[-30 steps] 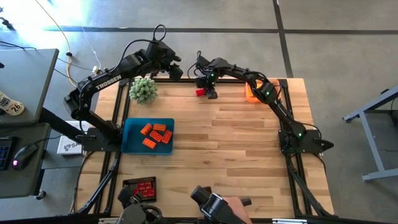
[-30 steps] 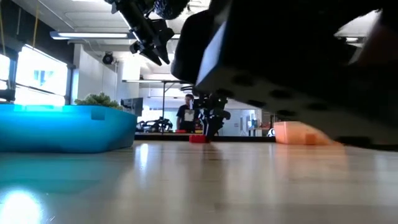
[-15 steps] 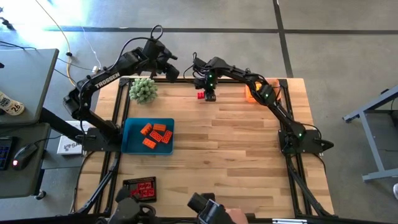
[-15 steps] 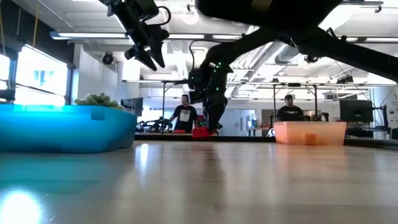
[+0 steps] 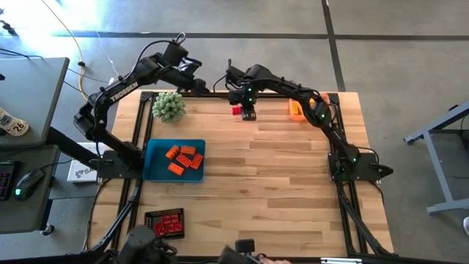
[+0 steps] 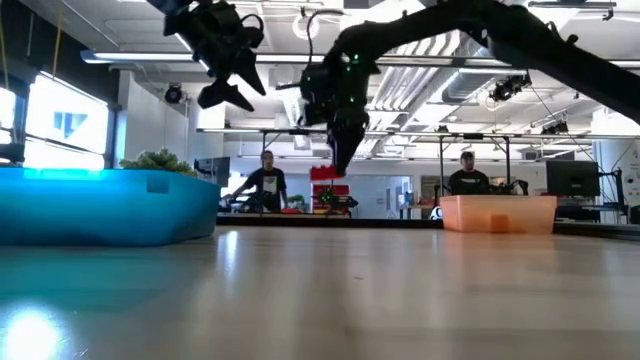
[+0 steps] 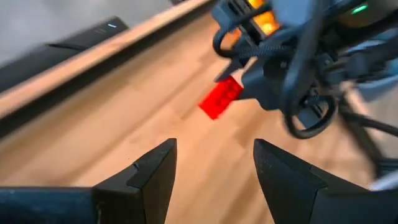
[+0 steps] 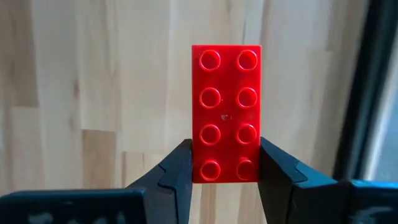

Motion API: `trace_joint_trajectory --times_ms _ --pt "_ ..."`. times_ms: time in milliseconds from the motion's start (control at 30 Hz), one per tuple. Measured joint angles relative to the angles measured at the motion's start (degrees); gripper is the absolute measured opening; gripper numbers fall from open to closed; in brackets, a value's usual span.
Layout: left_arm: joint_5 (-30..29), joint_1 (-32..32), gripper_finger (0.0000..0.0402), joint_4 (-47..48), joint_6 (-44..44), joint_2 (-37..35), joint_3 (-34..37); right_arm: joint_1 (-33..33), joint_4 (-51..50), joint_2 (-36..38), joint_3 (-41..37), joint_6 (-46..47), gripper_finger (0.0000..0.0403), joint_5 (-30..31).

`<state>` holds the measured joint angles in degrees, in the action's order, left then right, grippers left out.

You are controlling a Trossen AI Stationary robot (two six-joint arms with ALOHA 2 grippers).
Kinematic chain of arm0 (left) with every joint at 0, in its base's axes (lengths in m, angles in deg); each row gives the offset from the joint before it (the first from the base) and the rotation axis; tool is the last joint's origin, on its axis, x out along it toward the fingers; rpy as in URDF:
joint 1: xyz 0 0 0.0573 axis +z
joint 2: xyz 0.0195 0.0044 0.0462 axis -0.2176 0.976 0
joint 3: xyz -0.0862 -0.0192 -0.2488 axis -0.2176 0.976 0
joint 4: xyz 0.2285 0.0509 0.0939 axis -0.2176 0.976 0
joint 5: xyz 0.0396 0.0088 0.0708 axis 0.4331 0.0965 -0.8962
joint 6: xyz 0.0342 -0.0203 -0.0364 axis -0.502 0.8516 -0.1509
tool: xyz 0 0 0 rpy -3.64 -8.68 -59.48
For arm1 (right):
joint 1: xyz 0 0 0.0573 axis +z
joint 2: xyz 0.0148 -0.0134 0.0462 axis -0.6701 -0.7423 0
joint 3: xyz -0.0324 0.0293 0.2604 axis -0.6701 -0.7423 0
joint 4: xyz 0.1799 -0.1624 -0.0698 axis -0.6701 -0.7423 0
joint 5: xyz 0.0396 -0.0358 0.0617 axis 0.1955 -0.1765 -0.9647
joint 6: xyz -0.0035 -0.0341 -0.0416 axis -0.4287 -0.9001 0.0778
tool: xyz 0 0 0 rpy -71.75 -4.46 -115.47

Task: Sort & place blocks by color
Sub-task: Put the red game piece into the black bin

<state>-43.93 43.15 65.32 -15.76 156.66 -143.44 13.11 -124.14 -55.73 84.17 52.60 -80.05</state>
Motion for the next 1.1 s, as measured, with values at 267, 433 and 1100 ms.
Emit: trace_joint_trajectory --times_ms 267,433,1100 --pt "9.84 0.98 0.02 -0.01 3.51 0.0 0.0 3.97 1.25 6.77 -0.02 7.03 0.0114 5.25" --pt "10.04 -0.44 0.02 0.01 6.14 0.0 0.0 8.01 4.54 10.17 0.11 11.87 0.0114 10.36" --pt "15.53 -7.63 0.02 0.44 8.1 0.02 0.0 21.71 10.28 12.32 0.13 23.7 0.0114 27.15"
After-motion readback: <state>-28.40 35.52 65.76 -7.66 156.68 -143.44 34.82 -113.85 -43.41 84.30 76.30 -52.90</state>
